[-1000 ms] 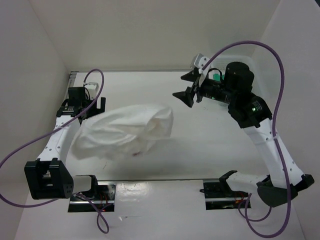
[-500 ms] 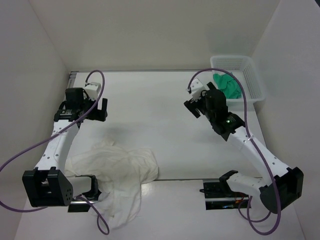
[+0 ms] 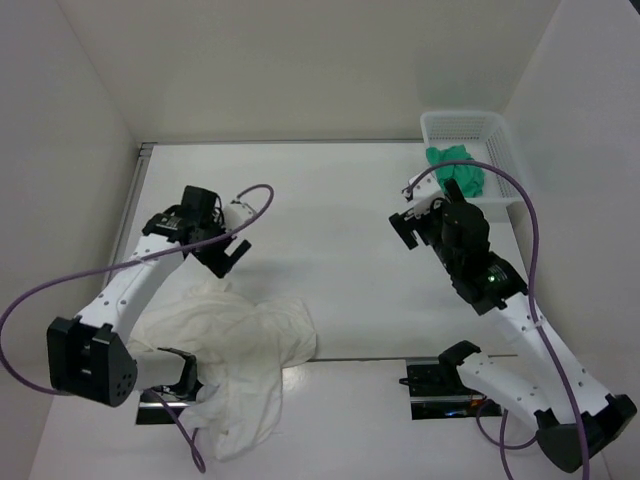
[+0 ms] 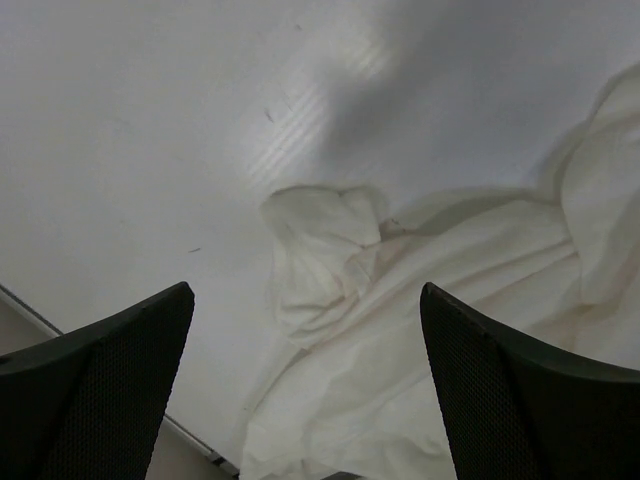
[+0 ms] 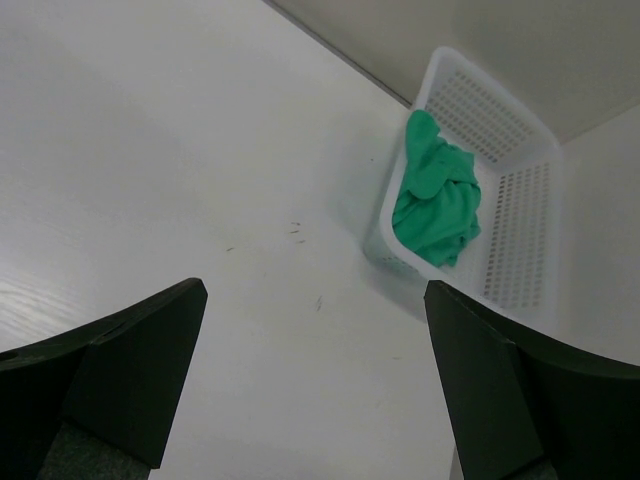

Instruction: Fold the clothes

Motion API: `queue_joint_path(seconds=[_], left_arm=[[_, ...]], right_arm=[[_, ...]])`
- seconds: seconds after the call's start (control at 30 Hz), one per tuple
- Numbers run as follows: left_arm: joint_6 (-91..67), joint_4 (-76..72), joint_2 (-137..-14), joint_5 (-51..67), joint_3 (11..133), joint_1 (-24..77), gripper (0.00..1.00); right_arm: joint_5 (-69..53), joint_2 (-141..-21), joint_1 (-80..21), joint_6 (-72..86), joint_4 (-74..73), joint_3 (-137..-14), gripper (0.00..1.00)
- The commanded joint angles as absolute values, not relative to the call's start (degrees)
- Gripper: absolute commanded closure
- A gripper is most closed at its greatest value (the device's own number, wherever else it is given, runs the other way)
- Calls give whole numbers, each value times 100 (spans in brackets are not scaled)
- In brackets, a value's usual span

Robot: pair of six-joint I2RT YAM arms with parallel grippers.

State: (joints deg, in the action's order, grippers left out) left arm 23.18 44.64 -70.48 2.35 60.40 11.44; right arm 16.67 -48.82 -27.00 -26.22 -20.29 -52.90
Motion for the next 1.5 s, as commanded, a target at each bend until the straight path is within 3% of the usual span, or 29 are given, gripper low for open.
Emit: queue_joint_path(seconds=[0.0,0.33,0.43,0.57,0.6,0.73,0.87,1.03,1.27,1.33,1.47], left_arm=[[2996,5071,-7505,-324,5705,1597,0],[3103,4949,-8700,-350,5159,3347,0],[3103,4948,-9166,-457,5159,3735,11],[3163,4948,-10009,-352,5352,3989,44],[3164,4948,-10167,-352,5405,4042,64],[3217,4817,-10879,-132,5712,4096,100],[3165,4404,-10776,-255,6405,3850,100],[2524,3736,-9996,-27,8196,3262,100],[1627,3305,-9185,62,9246,2884,99],[1574,3305,-8948,62,9246,2778,83],[1635,3244,-8369,378,8571,2453,38]], right_arm=[[1310,-4423,-2646,-2330,-2487,-5194,1],[1116,-4236,-2294,-2215,-2646,-5080,1],[1046,-4236,-2232,-2163,-2584,-5080,1],[1046,-4236,-2180,-2162,-2531,-5027,1],[1046,-4236,-2180,-2162,-2531,-5027,1],[1099,-4236,-2180,-2215,-2531,-5027,1],[1151,-4236,-2180,-2215,-2531,-5027,1],[1204,-4298,-2180,-2215,-2479,-5027,1],[1204,-4298,-2065,-2215,-2479,-5080,1],[1204,-4351,-2065,-2215,-2417,-5080,1],[1081,-4351,-2065,-2215,-2417,-5080,1]])
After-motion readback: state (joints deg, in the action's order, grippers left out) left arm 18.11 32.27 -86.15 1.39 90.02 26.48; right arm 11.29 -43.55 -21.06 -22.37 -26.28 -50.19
